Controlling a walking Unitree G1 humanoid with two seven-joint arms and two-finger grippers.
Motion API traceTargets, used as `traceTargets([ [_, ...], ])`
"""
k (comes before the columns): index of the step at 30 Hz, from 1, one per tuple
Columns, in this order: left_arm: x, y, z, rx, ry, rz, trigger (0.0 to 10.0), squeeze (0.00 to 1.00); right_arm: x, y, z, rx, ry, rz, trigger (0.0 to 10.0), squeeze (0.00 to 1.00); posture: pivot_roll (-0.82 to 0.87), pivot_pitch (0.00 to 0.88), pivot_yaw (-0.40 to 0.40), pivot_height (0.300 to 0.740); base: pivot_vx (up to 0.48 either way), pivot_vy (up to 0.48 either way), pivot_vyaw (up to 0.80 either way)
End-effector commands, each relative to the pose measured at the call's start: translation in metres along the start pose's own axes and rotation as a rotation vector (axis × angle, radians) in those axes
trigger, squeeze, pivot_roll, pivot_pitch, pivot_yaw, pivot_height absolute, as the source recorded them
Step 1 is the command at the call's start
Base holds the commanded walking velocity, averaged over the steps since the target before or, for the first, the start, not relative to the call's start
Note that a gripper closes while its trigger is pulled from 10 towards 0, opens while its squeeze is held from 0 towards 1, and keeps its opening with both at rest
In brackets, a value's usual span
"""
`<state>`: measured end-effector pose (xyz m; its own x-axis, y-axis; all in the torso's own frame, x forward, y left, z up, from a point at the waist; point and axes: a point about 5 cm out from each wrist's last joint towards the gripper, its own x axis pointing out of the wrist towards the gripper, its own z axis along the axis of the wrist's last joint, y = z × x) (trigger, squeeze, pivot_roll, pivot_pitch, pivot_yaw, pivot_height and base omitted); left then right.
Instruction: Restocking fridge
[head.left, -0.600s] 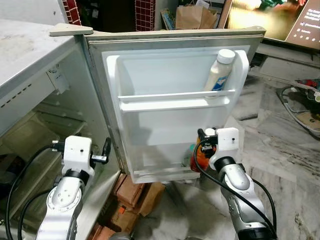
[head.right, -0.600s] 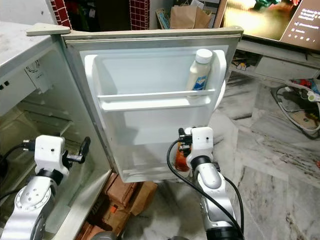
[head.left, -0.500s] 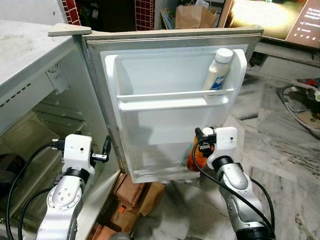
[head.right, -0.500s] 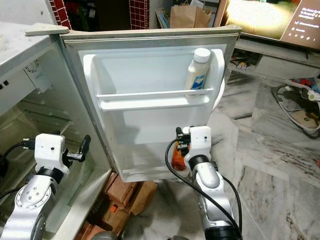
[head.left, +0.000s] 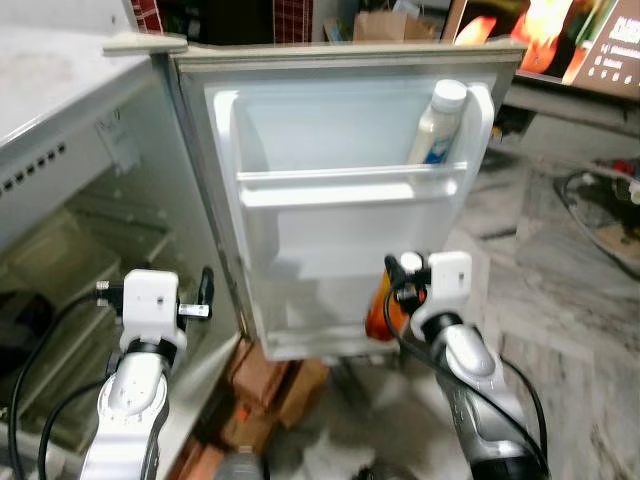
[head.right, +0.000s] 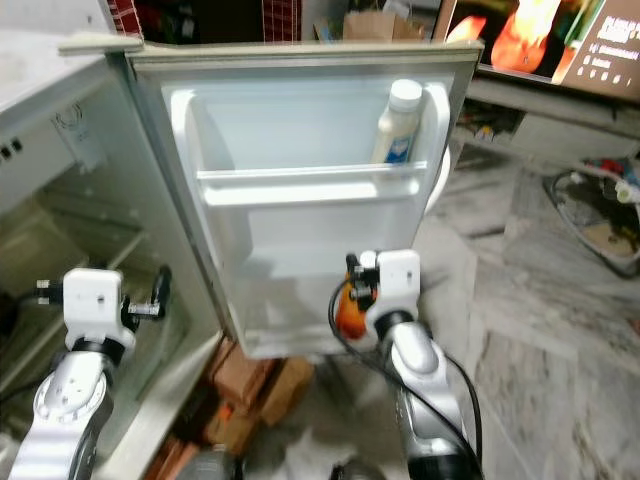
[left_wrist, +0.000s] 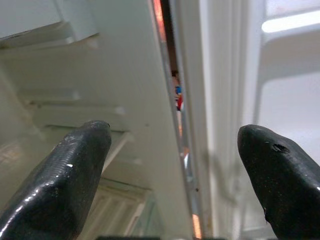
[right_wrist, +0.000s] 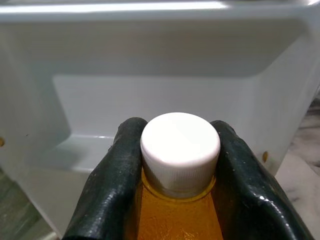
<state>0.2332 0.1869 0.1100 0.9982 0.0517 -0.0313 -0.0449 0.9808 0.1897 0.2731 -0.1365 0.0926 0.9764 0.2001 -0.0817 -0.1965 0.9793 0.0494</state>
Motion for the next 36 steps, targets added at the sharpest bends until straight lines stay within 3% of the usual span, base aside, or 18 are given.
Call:
traceTargets([
  [1,0.003,0.004,0.0,0.01,0.0,0.019,10.0,0.0,0.003,0.003,0.009,-0.003,-0.045,0.021,10.0,0.0,0.15,0.0,-0.046,0.655,0.0,0.0,0.0],
  [24,0.01,0.004,0.002,0.044,-0.002,0.028,10.0,0.0,0.012,0.016,0.019,-0.042,-0.101,0.136,10.0,0.0,0.15,0.028,-0.051,0.655,0.0,0.0,0.0],
  [36,0.008,0.001,-0.001,0.036,0.016,0.034,10.0,0.0,0.014,0.019,0.022,-0.082,-0.126,0.175,10.0,0.0,0.15,0.03,-0.057,0.655,0.312,0.0,0.0],
])
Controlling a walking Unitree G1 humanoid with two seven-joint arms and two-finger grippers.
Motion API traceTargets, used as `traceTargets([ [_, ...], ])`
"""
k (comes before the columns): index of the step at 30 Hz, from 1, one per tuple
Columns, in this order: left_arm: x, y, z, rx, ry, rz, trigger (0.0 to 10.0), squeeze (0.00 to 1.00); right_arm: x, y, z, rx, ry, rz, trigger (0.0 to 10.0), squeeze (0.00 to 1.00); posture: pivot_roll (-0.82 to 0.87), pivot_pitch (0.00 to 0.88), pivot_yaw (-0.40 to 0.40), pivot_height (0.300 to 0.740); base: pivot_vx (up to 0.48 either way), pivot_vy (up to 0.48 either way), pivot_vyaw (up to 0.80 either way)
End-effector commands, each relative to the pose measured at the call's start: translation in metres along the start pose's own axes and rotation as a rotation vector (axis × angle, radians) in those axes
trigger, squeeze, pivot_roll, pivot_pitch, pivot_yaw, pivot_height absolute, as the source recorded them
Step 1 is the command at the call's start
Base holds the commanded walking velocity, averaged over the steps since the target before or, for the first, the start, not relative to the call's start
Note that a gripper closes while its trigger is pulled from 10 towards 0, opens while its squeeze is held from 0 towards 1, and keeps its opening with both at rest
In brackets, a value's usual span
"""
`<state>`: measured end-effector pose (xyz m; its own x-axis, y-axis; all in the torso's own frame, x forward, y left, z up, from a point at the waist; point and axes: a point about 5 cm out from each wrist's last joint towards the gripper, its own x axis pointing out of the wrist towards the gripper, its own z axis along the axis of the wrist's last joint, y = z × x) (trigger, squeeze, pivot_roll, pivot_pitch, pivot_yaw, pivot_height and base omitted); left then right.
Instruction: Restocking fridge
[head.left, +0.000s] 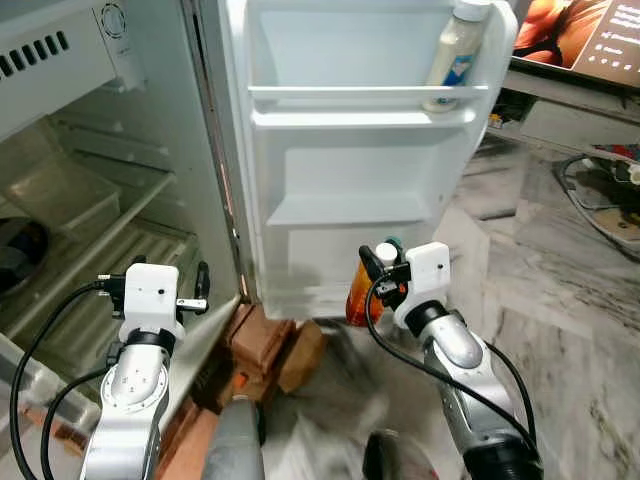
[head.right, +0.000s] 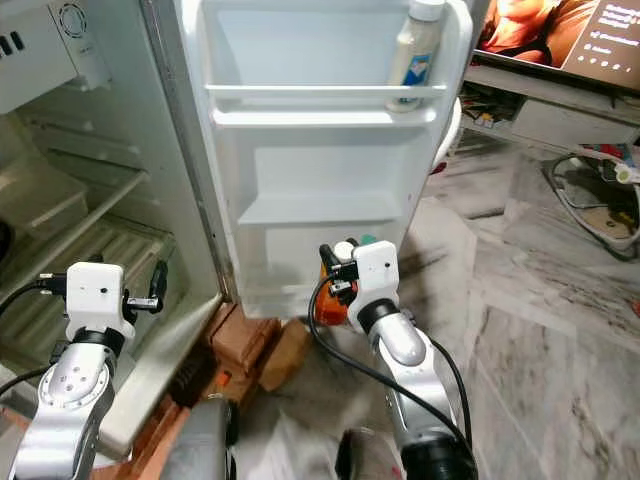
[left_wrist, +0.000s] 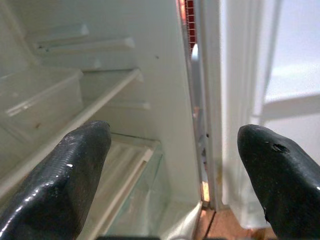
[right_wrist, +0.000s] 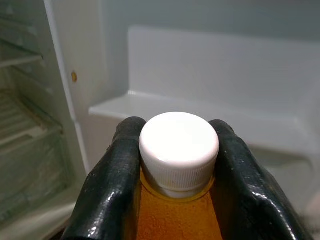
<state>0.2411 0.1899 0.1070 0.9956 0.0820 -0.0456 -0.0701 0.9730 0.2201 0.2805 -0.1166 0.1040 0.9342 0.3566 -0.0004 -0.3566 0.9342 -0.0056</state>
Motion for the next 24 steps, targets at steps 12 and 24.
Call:
traceTargets([
  [12,0.002,-0.004,0.002,-0.007,-0.001,0.003,10.0,0.0,0.006,-0.002,0.011,-0.033,-0.049,0.014,10.0,0.0,0.14,0.031,-0.064,0.655,0.275,0.0,0.39],
  [24,0.0,-0.012,0.006,-0.032,-0.017,-0.048,10.0,0.0,0.007,-0.006,0.008,-0.052,-0.027,-0.041,10.0,0.0,0.15,0.031,-0.07,0.655,0.0,0.0,0.0],
])
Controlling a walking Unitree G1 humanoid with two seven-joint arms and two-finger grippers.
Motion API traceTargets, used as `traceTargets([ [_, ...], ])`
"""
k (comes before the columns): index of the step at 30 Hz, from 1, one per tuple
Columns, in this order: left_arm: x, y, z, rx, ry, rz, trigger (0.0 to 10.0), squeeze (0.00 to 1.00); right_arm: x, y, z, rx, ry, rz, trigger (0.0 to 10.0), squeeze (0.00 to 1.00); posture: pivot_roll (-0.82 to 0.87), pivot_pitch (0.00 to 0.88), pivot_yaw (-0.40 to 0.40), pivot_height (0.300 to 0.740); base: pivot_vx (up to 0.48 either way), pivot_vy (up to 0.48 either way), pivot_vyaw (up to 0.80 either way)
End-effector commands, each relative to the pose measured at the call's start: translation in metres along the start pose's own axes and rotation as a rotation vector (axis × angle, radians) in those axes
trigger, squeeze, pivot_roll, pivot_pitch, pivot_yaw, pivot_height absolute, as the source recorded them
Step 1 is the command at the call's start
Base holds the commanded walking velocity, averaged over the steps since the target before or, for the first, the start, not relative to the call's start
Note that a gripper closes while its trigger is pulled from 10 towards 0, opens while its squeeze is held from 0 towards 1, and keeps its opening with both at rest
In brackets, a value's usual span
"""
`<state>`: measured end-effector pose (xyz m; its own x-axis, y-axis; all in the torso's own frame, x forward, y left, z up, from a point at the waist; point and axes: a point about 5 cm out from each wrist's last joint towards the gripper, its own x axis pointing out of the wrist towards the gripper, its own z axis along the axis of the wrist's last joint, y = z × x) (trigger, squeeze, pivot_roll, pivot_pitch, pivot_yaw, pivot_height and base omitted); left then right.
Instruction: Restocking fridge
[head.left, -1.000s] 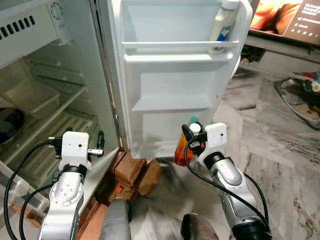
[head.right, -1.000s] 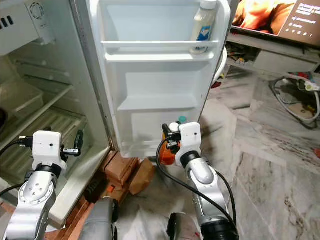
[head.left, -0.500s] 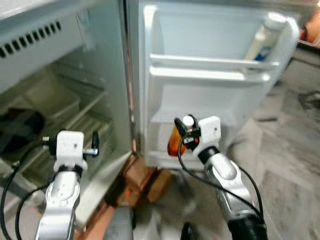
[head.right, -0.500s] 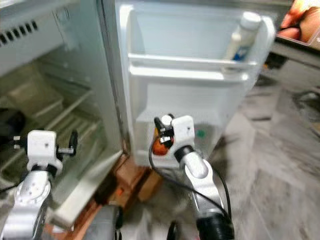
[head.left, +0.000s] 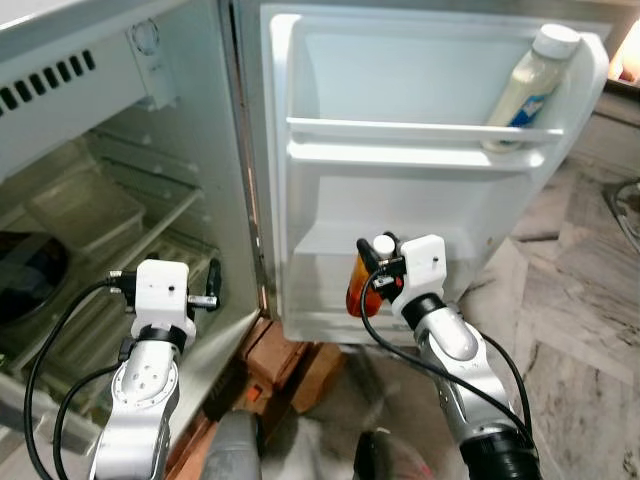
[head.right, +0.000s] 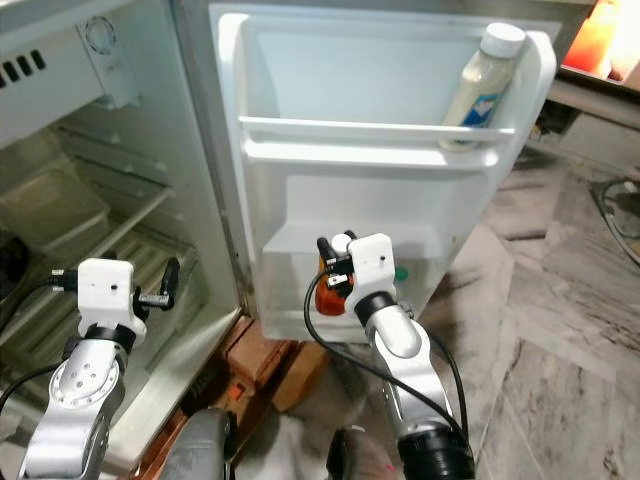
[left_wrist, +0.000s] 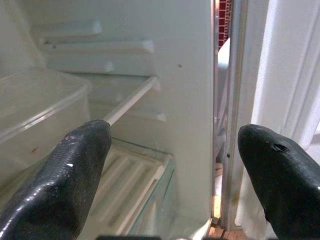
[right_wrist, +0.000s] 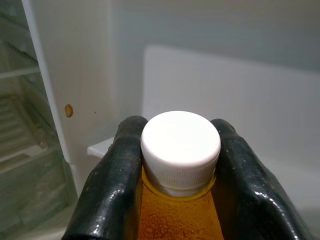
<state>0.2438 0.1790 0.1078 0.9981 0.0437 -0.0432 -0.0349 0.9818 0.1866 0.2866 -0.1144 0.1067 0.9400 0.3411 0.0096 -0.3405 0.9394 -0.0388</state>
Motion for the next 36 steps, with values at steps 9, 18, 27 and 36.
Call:
traceTargets([
  [9,-0.008,-0.005,0.003,-0.016,0.001,-0.048,10.0,0.0,0.003,-0.022,-0.01,-0.031,0.129,-0.12,10.0,0.0,0.15,0.061,-0.071,0.655,0.0,0.0,0.0],
  [18,-0.013,-0.005,0.004,-0.021,0.011,-0.057,10.0,0.0,0.004,-0.023,-0.011,-0.026,0.146,-0.113,10.0,0.0,0.15,0.097,-0.067,0.655,0.0,-0.29,0.0],
  [27,-0.011,-0.005,0.005,-0.053,0.003,-0.042,10.0,0.0,0.004,-0.023,-0.008,-0.015,0.13,-0.093,10.0,0.0,0.14,0.117,-0.072,0.655,0.0,-0.029,0.0],
  [36,-0.008,-0.003,0.006,-0.048,0.002,-0.02,10.0,0.0,0.008,-0.008,0.003,0.007,0.064,0.017,10.0,0.0,0.14,0.103,-0.079,0.655,0.0,0.0,0.0],
])
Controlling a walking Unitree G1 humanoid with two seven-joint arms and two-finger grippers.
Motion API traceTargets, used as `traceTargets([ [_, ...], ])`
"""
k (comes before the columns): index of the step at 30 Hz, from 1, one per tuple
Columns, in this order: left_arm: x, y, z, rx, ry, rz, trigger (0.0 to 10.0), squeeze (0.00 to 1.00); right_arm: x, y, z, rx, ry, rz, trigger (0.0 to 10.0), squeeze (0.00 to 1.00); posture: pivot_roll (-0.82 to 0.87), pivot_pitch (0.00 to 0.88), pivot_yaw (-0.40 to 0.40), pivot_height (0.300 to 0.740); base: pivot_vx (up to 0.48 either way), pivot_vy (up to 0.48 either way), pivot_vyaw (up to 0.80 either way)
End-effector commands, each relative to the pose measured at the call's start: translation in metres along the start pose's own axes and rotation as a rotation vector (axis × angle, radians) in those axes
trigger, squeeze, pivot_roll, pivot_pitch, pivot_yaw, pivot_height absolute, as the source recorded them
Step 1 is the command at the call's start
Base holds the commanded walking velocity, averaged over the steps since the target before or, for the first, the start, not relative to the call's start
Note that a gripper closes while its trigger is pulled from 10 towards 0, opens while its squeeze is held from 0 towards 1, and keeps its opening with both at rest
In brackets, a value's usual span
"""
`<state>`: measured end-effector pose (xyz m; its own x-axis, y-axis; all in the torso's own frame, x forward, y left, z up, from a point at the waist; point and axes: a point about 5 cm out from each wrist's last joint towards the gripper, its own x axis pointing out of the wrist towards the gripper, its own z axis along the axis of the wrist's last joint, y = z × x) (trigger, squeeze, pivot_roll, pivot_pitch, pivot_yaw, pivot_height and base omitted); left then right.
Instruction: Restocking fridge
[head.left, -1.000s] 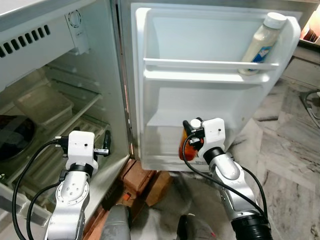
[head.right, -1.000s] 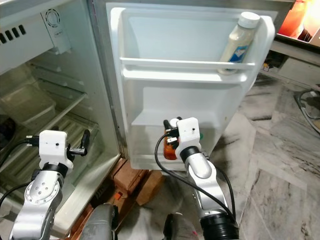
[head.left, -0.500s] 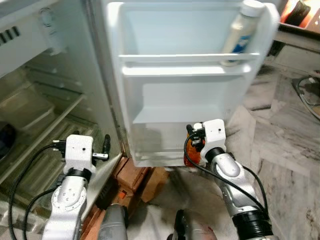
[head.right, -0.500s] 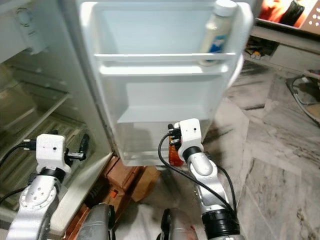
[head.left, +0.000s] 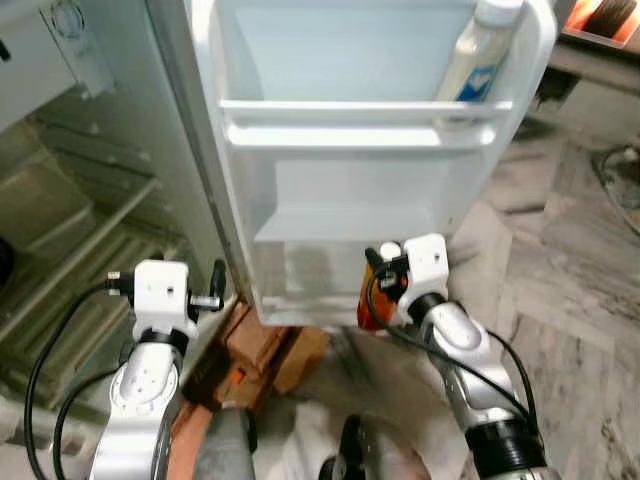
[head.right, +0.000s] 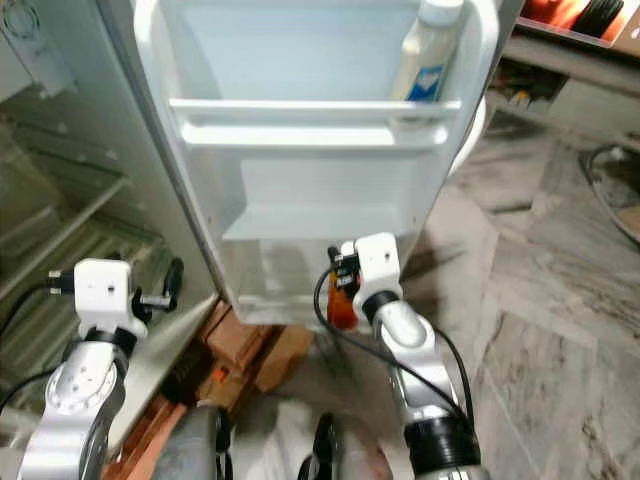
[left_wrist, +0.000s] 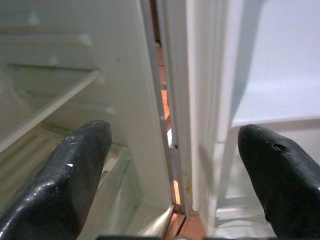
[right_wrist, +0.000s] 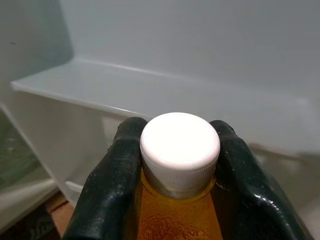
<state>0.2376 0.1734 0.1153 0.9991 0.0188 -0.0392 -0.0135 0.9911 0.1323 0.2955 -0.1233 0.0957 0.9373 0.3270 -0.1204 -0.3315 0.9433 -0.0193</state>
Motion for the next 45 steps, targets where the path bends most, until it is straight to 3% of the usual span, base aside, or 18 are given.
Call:
traceTargets([
  [1,-0.001,0.0,-0.002,0.006,0.01,0.004,10.0,0.0,0.001,0.004,0.015,-0.026,-0.071,0.03,10.0,0.0,0.14,0.103,-0.079,0.655,0.0,0.0,0.0],
  [11,0.001,0.001,0.0,0.028,-0.012,0.032,10.0,0.0,0.004,0.003,0.018,-0.028,-0.098,0.034,10.0,0.0,0.14,0.094,-0.078,0.6,0.0,0.0,0.0],
  [25,-0.001,-0.001,0.0,-0.004,-0.03,-0.011,10.0,0.0,0.005,0.001,0.027,-0.088,-0.162,0.0,10.0,0.0,0.14,0.082,-0.08,0.6,0.0,0.0,0.0],
  [45,0.0,-0.002,0.001,-0.016,-0.048,-0.03,10.0,0.0,0.011,-0.002,0.032,-0.14,-0.203,-0.018,10.0,0.0,0.14,0.073,-0.082,0.6,0.32,0.0,0.0],
])
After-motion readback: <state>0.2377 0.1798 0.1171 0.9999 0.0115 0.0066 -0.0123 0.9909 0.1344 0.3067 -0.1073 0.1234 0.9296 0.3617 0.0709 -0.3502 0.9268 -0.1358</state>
